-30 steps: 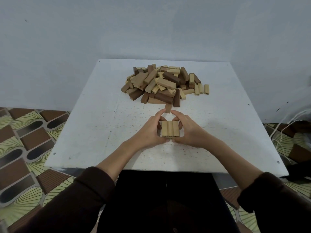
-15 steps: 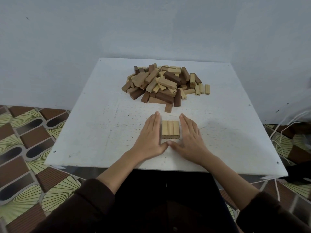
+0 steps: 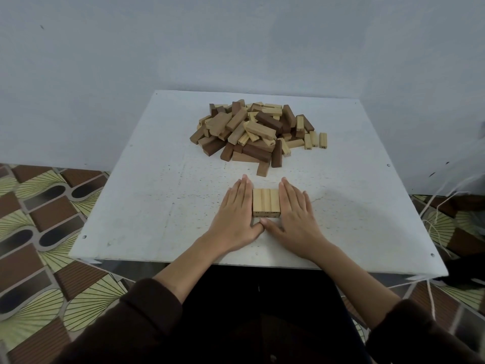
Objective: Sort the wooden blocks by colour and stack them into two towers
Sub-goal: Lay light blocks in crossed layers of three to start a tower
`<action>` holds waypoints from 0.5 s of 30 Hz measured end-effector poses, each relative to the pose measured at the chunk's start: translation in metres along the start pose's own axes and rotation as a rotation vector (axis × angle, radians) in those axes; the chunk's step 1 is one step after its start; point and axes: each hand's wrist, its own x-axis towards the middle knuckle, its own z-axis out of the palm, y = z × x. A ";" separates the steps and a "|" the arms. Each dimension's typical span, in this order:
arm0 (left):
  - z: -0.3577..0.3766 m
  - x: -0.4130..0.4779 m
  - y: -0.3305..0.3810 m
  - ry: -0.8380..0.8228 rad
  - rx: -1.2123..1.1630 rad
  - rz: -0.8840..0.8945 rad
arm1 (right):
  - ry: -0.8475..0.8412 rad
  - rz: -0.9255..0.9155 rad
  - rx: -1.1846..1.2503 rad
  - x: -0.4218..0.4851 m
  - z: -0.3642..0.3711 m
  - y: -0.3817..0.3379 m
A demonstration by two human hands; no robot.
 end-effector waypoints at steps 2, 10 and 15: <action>-0.001 0.000 -0.001 -0.011 -0.036 -0.013 | -0.009 -0.007 0.056 -0.001 -0.002 0.000; -0.033 -0.004 -0.022 0.066 -0.404 -0.049 | 0.372 0.169 0.555 0.035 -0.036 0.022; -0.044 0.031 -0.034 0.324 -0.317 -0.074 | 0.337 0.487 0.812 0.086 -0.053 0.031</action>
